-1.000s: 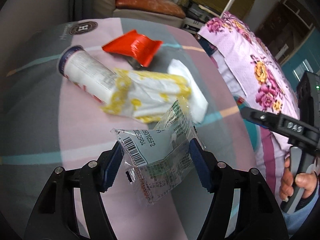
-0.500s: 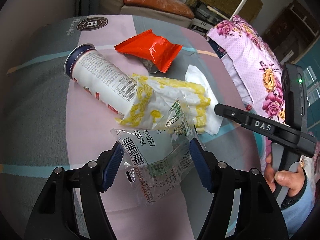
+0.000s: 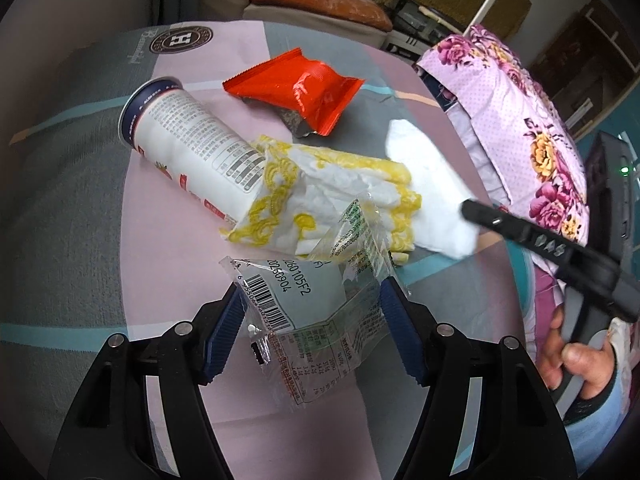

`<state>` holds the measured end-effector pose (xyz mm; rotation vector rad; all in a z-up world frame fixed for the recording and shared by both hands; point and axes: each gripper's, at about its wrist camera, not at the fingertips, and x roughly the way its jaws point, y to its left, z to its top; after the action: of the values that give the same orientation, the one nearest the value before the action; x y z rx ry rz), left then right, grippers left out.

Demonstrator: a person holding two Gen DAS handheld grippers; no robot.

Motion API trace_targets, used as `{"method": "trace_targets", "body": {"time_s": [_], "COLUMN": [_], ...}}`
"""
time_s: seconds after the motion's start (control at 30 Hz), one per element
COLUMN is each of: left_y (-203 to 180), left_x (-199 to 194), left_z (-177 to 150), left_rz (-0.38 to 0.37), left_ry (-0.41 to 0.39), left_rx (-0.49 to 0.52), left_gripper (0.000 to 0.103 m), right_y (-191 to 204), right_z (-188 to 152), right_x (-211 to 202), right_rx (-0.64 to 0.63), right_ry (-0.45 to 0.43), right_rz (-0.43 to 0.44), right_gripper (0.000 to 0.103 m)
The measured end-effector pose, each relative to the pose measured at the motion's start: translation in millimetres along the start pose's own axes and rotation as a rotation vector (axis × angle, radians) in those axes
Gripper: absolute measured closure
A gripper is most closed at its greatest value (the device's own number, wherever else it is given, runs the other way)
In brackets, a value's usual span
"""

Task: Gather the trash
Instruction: 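Grasp the white tissue with the right tool while the left tool holds the wrapper, then carry wrapper and tissue to the teal bin and open the left tool to drop the wrapper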

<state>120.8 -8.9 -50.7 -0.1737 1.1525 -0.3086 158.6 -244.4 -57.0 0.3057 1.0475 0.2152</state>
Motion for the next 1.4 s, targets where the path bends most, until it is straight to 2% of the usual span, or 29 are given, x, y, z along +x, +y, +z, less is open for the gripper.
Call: {"method": "trace_targets", "body": {"time_s": [0.3,0.6,1.03,1.2,1.4], "left_y": [-35,-82,-173,-203,-234], "left_x": [-8,-8,-3,8,26], "left_z": [-2,-3,7,7,5], "left_rz": [-0.033,-0.057,-0.075,-0.062,-0.051], "left_ry": [-0.02,-0.028,-0.044,-0.023,0.007], "left_rx": [0.057,0.145,0.303,0.358,0.407], "left_gripper": [0.034,0.034,0.034,0.034,0.034], "right_y": [-30,-47,-101,-130,-159], "right_z": [1,-5,-21,-31,-38], "right_x": [-62,-104,-151,-166,-171], "right_rx": [0.059,0.088,0.195,0.247,0.293], "right_ry": [-0.105,-0.17,-0.253,-0.291,-0.295], "right_rz": [0.002,-0.002,-0.017,-0.004,0.0], "right_gripper": [0.101,0.101,0.1,0.1,0.1]}}
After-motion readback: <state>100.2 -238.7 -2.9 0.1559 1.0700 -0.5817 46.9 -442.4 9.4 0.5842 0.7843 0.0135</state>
